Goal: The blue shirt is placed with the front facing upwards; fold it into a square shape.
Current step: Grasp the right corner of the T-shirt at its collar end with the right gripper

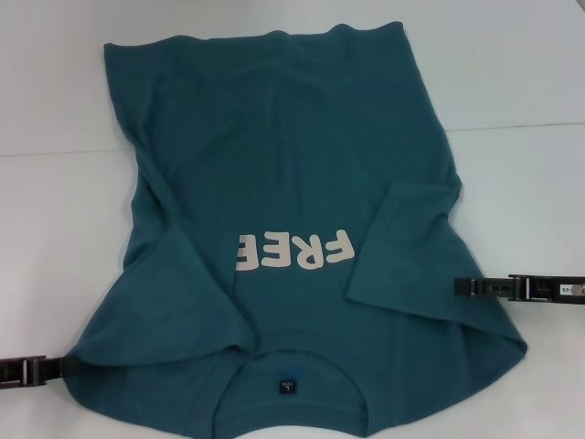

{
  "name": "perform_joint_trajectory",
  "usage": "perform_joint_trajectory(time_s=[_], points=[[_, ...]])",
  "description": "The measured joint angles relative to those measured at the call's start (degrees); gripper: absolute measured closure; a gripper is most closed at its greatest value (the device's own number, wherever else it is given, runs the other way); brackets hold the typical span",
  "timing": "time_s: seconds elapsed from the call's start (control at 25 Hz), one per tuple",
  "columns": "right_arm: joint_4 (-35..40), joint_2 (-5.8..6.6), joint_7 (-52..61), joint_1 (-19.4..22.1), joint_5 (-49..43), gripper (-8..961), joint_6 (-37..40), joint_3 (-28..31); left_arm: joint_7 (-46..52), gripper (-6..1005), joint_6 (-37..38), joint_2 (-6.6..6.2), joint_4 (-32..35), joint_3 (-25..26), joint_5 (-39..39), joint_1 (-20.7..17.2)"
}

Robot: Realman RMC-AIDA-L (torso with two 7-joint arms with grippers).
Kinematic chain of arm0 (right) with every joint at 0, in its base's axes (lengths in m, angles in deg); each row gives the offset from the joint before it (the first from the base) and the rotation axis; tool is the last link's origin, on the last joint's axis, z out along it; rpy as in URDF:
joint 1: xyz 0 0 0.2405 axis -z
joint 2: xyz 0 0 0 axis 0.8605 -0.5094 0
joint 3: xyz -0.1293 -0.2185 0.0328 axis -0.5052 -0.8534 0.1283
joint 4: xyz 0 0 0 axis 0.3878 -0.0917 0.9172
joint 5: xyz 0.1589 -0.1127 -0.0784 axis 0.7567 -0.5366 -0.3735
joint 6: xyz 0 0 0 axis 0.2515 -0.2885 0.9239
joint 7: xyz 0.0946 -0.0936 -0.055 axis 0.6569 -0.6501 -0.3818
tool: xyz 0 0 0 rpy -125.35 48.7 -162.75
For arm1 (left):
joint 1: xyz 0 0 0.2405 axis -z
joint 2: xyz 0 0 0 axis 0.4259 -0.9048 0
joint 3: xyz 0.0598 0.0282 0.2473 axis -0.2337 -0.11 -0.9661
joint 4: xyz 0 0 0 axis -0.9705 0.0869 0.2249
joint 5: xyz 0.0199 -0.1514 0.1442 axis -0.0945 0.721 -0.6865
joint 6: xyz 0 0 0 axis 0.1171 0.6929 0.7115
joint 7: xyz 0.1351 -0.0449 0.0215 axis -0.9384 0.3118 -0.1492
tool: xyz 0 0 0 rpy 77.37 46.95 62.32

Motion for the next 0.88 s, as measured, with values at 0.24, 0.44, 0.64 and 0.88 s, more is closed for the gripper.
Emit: perform_joint_trajectory(time_s=[0.24, 0.44, 0.64, 0.88], points=[[0.0, -0.18, -0.24, -0.38, -0.02, 10, 1.3, -0.01, -0.11, 976, 0.0, 0.0, 0.02, 0.0, -0.04, 0.0], [0.03, -0.26, -0.35, -0.71, 0.07, 8, 3.46, -0.09, -0.19, 976, -0.02, 0.0, -0.03, -0.04, -0.03, 0.0], [0.59, -0.49, -0.64, -1.01, 0.44, 9, 6.58, -0.32, -0.19, 976, -0.08, 0.05, -0.12, -0.07, -0.02, 0.0], [0.63, -0.26, -0.91, -1.17, 0.58, 9, 9.95, 0.12, -0.18, 976, -0.09, 0.14, -0.16, -0.23, 0.09, 0.0]])
